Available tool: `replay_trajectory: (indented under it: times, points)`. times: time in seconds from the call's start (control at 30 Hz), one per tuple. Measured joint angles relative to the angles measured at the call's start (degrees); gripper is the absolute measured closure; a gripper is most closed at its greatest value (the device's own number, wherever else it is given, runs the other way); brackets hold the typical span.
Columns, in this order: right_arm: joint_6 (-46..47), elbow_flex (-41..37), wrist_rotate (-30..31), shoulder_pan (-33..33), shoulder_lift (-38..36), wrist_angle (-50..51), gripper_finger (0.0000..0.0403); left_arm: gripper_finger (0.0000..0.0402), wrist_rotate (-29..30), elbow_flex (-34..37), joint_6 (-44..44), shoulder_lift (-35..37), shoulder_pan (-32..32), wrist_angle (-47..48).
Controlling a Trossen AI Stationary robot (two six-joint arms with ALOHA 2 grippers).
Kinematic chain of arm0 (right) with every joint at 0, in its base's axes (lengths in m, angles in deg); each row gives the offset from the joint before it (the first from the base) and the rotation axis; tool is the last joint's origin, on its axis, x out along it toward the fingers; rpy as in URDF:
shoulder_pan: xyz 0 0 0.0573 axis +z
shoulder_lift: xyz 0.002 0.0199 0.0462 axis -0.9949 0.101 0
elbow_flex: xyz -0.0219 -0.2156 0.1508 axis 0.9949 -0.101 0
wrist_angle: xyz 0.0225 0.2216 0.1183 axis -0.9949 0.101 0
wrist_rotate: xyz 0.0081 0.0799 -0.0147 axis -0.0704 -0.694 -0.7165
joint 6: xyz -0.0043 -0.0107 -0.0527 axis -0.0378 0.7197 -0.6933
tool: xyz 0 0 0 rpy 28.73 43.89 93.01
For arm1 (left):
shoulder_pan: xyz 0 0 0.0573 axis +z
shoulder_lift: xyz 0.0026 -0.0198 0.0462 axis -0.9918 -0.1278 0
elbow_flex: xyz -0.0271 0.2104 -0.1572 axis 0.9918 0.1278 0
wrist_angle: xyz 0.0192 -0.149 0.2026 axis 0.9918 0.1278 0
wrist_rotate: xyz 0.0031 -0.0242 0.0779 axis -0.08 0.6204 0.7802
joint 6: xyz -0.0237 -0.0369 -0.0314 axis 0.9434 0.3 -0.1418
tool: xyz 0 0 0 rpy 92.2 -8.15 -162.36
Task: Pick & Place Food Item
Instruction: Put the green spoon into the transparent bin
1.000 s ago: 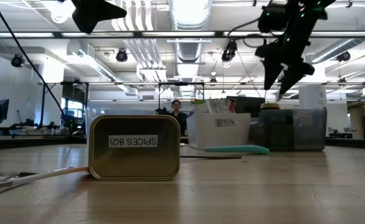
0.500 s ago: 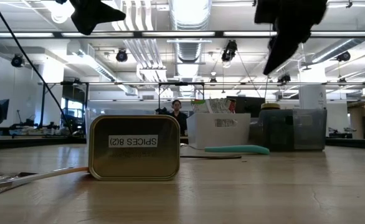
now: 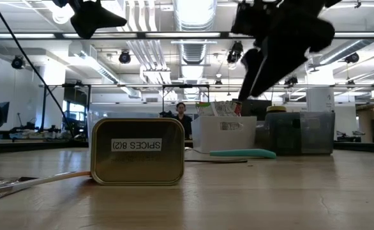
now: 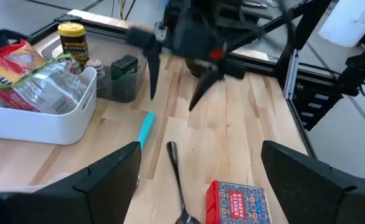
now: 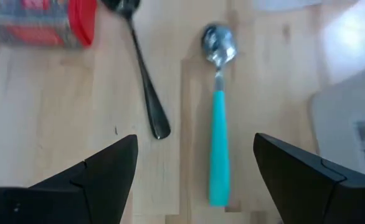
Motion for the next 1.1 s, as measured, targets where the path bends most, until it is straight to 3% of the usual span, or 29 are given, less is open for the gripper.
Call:
replay_trajectory:
  times: [0.27,0.67,1.1]
  points:
    - [-4.9,3.8,-3.0,-2.9,8.6,0.2,0.0086,0.0068,0.2,0.0,0.0,0.0,0.0,0.3]
    - [-5.8,3.2,-13.5,-10.2,10.8,0.3,0.0090,0.0068,0.2,0.0,-0.2,0.0,0.0,0.9]
    - [-6.5,3.1,-14.7,-10.9,16.6,0.7,0.0244,0.0068,0.2,0.0,-0.2,0.0,0.0,1.5]
